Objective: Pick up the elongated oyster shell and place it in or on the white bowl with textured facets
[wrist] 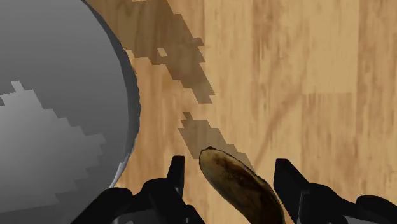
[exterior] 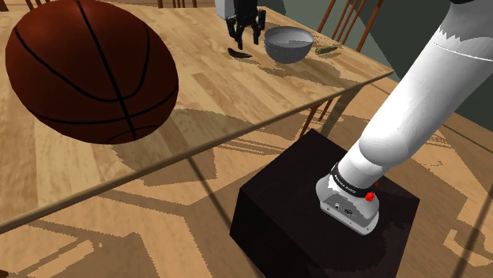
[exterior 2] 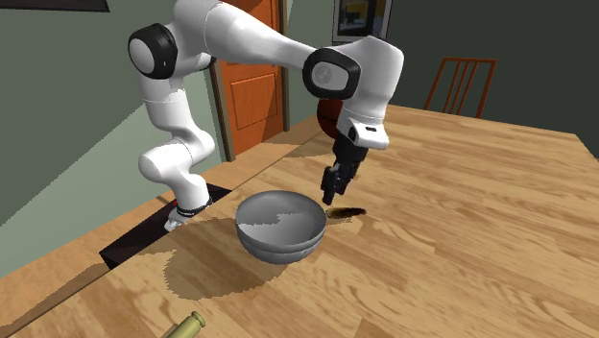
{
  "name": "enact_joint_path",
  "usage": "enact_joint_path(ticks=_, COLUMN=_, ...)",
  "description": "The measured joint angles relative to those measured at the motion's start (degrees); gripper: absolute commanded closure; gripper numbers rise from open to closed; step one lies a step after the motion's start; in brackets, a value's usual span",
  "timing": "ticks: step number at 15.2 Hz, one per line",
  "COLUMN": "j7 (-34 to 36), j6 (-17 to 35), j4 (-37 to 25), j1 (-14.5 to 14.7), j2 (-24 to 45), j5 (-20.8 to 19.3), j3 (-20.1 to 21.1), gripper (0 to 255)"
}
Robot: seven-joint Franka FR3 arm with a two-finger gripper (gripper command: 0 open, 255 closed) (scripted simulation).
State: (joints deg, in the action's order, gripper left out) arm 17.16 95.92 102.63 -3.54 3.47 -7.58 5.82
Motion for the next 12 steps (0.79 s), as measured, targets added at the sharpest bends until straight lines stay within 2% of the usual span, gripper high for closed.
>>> enact_joint_path(ticks=1, j7=-8.2, j6=4.1, j4=1.9, j1=-1.0, j2=-0.7, j5=2.5, j3=-0.3, gripper=0)
enact_joint_path(ticks=2, j7=-15.1, j6=4.7, j4=1.9, j1=-1.0, j2=-0.7, j5=2.7, j3=-0.3, gripper=0)
enact_joint_path(ticks=3, j7=-15.5, j6=4.4, j4=1.9, j1=-1.0, j2=-0.7, j5=2.6, j3=-0.4, gripper=0)
enact_joint_path(ticks=4, j7=-15.3, j6=6.9, j4=3.8, j1=-1.1, j2=-1.8, j5=3.5, j3=-0.5, gripper=0)
enact_joint_path(ticks=5, j7=-18.2, j6=11.9, j4=6.8, j1=-1.3, j2=-3.5, j5=5.2, j3=-0.5, gripper=0)
enact_joint_path(ticks=7, j7=-29.2, j6=21.5, j4=10.6, j1=-1.7, j2=-5.2, j5=9.8, j3=-1.1, gripper=0)
enact_joint_path(ticks=9, j7=-33.3, j6=25.4, j4=12.6, j1=-1.8, j2=-5.7, j5=11.3, j3=-1.4, gripper=0)
enact_joint_path(ticks=12, j7=-34.5, j6=28.3, j4=14.0, j1=-1.8, j2=-4.8, j5=11.7, j3=-1.4, gripper=0)
